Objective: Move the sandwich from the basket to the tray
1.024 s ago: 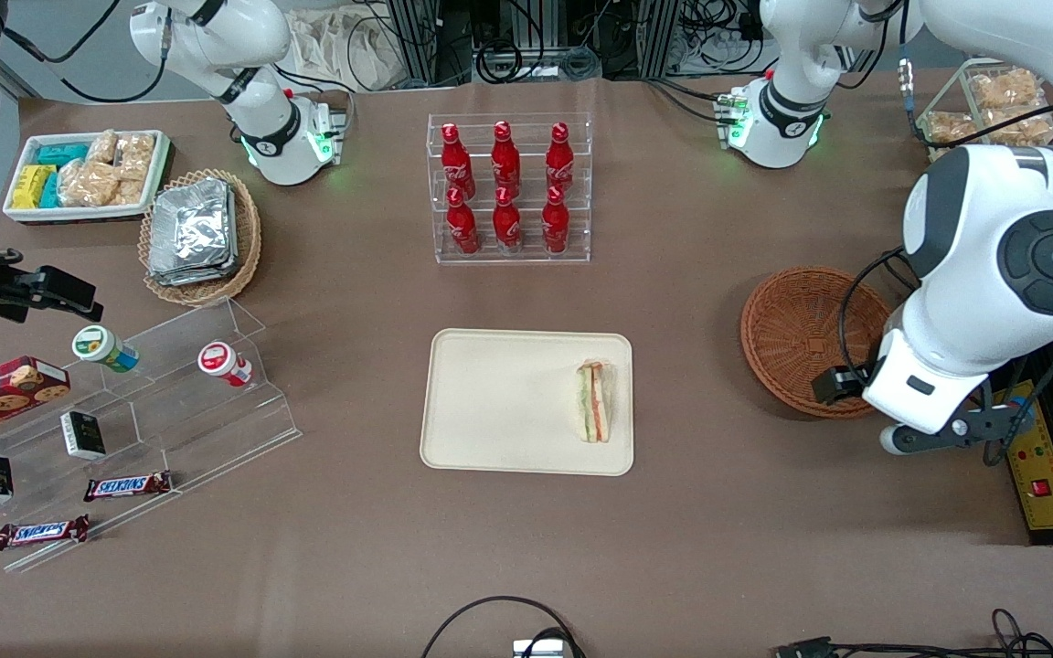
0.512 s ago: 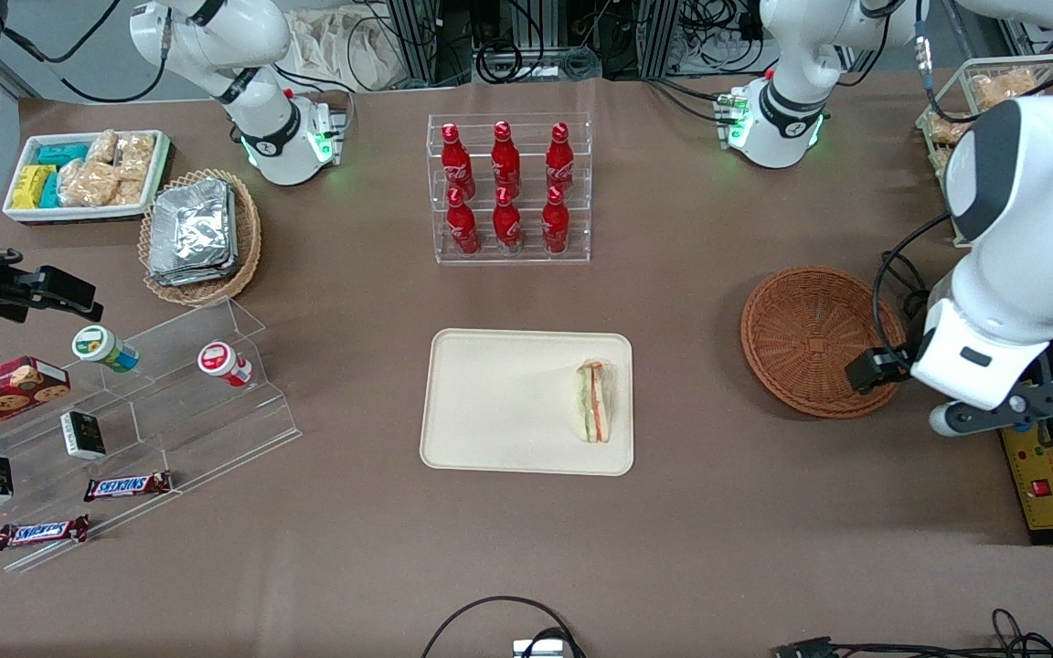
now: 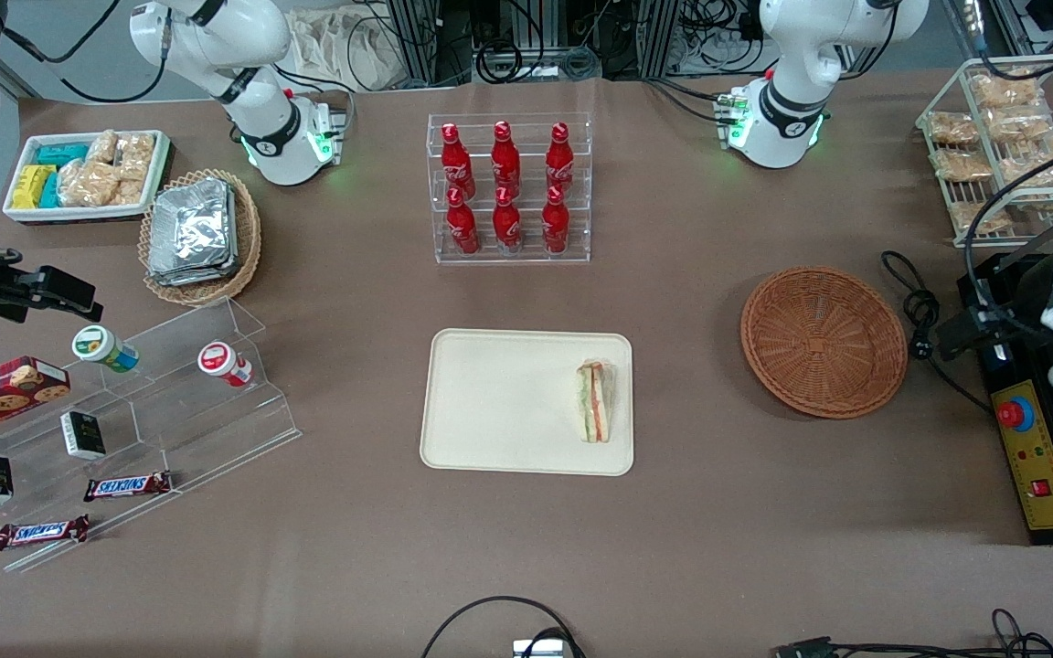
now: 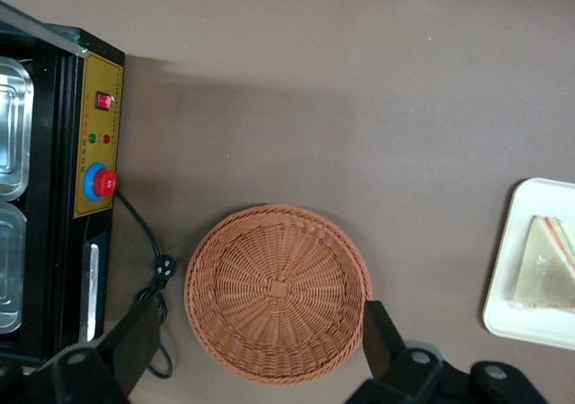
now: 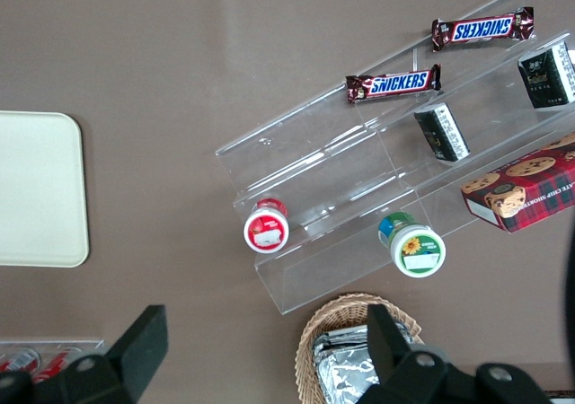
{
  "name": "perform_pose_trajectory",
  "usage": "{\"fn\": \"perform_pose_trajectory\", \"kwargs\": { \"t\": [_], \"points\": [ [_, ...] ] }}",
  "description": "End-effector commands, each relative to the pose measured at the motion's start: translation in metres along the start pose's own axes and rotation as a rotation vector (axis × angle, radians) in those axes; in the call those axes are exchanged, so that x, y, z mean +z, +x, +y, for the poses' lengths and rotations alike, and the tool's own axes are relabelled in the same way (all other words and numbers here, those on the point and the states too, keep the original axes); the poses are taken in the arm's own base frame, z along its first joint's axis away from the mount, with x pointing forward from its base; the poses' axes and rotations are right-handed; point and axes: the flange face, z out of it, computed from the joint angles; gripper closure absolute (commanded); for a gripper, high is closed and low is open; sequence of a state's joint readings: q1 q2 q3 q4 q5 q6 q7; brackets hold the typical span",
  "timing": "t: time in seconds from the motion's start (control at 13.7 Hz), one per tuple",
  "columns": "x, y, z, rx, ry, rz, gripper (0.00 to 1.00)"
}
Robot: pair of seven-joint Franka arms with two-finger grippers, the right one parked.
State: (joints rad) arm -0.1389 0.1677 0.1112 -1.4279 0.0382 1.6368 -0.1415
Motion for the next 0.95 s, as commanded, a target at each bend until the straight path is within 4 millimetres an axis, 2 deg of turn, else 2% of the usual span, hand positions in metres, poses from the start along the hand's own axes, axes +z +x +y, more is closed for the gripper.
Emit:
{"fn": "perform_pose_trajectory", "kwargs": {
  "t": [0.0,0.22,0.44,0.59,0.88],
  "points": [
    [-0.020,-0.034,-0.002,0.044,-0.029,-0.021,0.00],
    [-0.034,-0.051,0.008,0.074,-0.031,-0.034,0.00],
    [-0.041,-0.071,0.009,0.078,-0.050,-0.041,0.00],
    [-0.044,-0.073,0.002,0.065,-0.061,-0.042,0.00],
    [-0.041,-0.072,0.008,0.072,-0.063,-0.056,0.00]
  ]
}}
